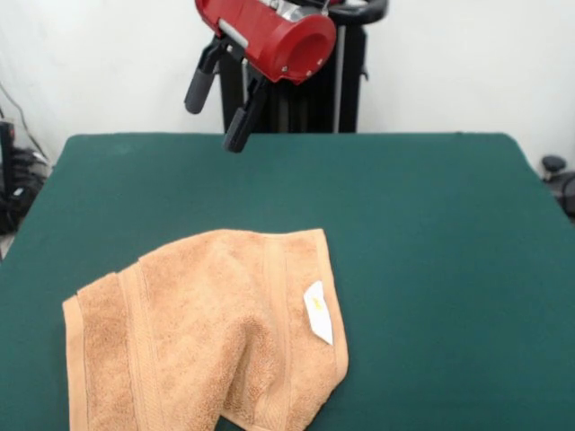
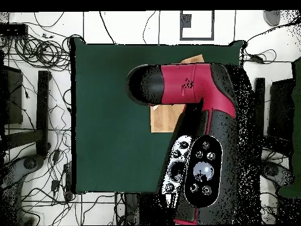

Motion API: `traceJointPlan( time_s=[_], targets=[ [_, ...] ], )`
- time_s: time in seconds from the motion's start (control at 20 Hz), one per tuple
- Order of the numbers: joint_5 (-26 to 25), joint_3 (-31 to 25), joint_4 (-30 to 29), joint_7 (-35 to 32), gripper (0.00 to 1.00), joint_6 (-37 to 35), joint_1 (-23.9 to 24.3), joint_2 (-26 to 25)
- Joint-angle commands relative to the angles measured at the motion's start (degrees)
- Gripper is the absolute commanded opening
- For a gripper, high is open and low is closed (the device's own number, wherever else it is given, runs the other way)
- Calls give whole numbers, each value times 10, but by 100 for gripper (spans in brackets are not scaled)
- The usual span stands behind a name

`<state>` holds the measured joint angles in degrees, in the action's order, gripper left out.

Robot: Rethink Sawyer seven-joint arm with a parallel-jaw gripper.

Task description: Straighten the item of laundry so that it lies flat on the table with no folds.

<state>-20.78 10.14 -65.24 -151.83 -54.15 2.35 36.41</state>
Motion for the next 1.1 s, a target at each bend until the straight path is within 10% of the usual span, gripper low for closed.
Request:
traceJointPlan(
  time_s=[0.05,1.1],
  targets=[
    [-1,0,-20,-67,100,-19,-22,-44],
    [126,-20,-99,-66,100,-44,-1,-2]
  ],
)
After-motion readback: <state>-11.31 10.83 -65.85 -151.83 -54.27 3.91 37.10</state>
